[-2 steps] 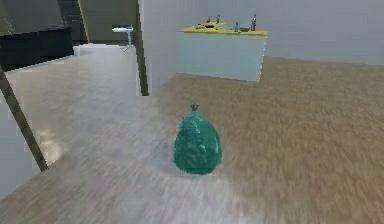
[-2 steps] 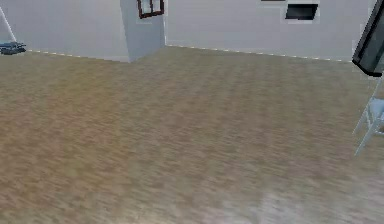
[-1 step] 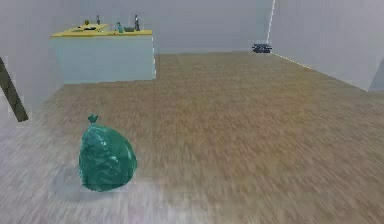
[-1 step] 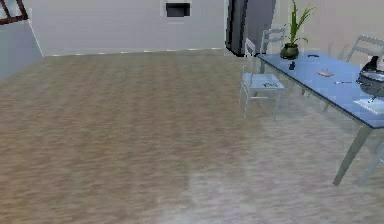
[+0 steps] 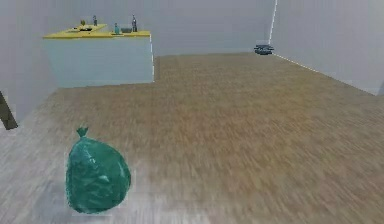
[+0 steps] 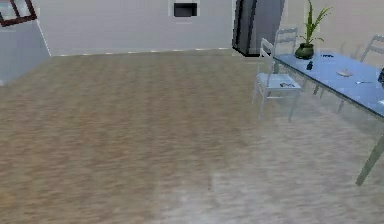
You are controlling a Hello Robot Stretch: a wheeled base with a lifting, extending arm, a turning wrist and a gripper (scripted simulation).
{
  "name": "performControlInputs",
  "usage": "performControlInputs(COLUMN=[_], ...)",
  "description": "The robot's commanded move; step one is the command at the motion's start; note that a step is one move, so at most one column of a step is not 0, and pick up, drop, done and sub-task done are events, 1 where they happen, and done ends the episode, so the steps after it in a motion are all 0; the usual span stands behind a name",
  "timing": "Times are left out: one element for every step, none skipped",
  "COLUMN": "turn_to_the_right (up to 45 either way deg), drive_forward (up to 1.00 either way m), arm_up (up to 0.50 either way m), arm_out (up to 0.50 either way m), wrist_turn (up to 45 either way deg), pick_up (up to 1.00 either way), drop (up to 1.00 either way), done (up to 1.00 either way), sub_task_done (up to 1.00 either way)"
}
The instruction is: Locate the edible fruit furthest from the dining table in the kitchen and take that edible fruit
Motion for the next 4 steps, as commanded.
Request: performControlInputs(turn_to_the_right=[6.0, 0.0, -9.0, 0.0], drive_forward=[0.0, 0.8, 0.0, 1.0], arm_up=[0.0, 0.0, 0.0, 0.0], arm_out=[0.0, 0.0, 0.0, 0.0], wrist_turn=[0.0, 0.0, 0.0, 0.0], pick_up=[0.0, 0.0, 0.0, 0.0], drop=[0.0, 0.0, 0.0, 0.0], done=[0.0, 0.0, 0.0, 0.0], sub_task_done=[0.0, 0.0, 0.0, 0.0])
